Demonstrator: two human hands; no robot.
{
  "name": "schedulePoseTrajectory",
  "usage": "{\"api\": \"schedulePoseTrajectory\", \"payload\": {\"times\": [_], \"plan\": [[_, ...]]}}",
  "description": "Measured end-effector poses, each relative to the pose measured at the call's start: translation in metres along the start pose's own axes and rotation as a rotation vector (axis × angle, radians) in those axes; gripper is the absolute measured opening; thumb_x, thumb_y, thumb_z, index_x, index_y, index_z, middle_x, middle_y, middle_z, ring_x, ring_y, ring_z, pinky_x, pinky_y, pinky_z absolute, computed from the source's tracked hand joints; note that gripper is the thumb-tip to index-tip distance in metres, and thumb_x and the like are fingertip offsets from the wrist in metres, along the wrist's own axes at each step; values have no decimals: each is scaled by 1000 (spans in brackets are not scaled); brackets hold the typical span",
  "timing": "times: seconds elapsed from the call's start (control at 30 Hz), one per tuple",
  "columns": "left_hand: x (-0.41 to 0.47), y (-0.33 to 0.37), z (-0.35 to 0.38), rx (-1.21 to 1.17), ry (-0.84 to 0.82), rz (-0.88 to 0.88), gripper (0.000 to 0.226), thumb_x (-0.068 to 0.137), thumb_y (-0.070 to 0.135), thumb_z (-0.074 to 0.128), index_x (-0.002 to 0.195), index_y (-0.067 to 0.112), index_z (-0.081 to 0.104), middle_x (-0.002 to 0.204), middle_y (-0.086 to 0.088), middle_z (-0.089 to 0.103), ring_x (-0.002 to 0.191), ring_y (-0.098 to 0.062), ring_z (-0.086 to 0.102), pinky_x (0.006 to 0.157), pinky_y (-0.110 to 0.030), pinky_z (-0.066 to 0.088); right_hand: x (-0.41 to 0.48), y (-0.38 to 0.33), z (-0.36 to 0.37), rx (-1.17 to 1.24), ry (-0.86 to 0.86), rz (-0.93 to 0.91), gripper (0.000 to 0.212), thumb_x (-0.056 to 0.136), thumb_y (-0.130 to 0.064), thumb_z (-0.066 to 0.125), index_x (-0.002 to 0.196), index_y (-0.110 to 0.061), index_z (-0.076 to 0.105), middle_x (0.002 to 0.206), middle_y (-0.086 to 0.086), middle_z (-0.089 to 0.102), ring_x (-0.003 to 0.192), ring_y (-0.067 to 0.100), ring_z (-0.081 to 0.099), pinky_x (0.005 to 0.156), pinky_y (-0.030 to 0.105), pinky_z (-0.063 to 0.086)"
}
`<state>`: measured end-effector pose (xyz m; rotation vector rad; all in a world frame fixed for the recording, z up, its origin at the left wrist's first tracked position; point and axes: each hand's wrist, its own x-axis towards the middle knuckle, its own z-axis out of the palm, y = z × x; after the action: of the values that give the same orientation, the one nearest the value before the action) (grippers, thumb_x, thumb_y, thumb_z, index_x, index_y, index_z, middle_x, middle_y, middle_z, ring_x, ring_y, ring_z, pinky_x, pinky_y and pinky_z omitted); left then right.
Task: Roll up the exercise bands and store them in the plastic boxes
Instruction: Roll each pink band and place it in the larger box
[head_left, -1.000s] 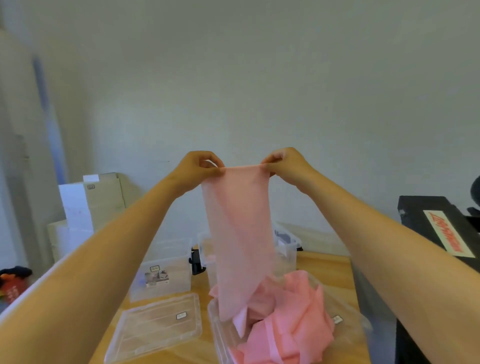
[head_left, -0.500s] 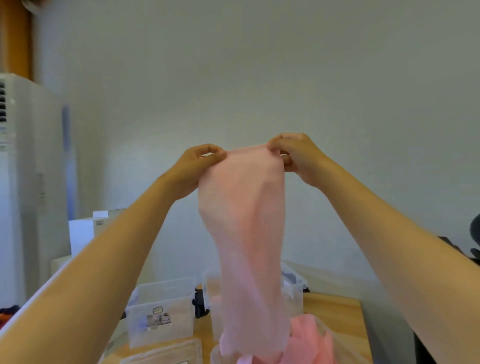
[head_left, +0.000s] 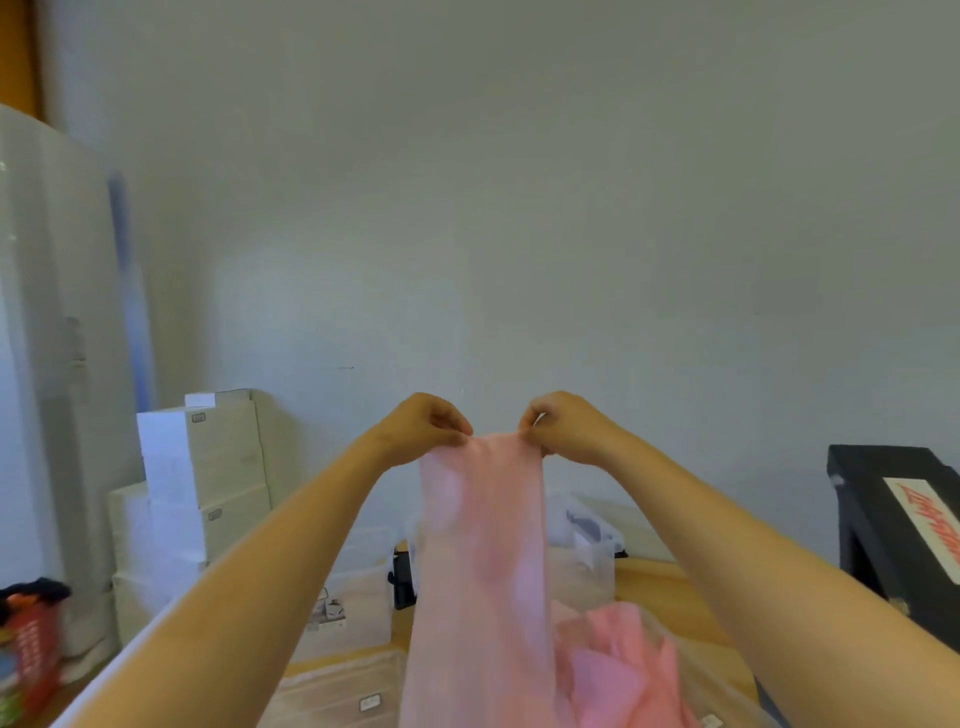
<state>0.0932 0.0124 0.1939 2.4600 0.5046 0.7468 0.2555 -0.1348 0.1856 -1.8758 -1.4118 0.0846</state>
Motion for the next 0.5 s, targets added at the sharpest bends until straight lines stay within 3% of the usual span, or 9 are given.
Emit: {"api": "schedulePoseTrajectory", "payload": {"times": [0.07,0.13,0.27,0.37,0.5], "plan": [[1,-8,-4,59,-78,-36,14,88,11,68,84,24,72,92,7,71,91,-9,64,83,-21,46,1,5,-2,21,-63,6,16,88,-5,54,82,-14,67,93,11,70,85,23,70,86,37,56],[-2,-10,-9,83,-130,-68,12,90,15,67,85,25,73,88,12,70,86,-5,62,75,-18,44,-1,6,-6,43,-90,-5,11,89,-8,59,85,-13,68,95,13,71,88,24,70,87,36,56],[-10,-1,-19,-146,-251,-42,15,94,16,62,82,17,72,80,11,71,77,-3,65,72,-16,47,-1,6,-12,232,-72,-33,6,89,-11,63,86,-11,69,98,14,70,91,23,69,86,30,56],[-17,6,-30,-387,-304,-40,14,96,15,58,85,11,66,80,3,67,72,-8,63,67,-16,49,-2,4,-17,447,-101,-70,6,90,-9,62,89,-6,68,89,9,70,83,17,68,85,26,56],[-21,6,-36,-411,-259,-42,11,93,15,61,84,10,65,75,3,62,65,-7,58,61,-16,48,-7,2,-22,594,-166,-77,16,90,-6,57,76,-10,64,67,-1,62,65,14,60,68,21,51]]}}
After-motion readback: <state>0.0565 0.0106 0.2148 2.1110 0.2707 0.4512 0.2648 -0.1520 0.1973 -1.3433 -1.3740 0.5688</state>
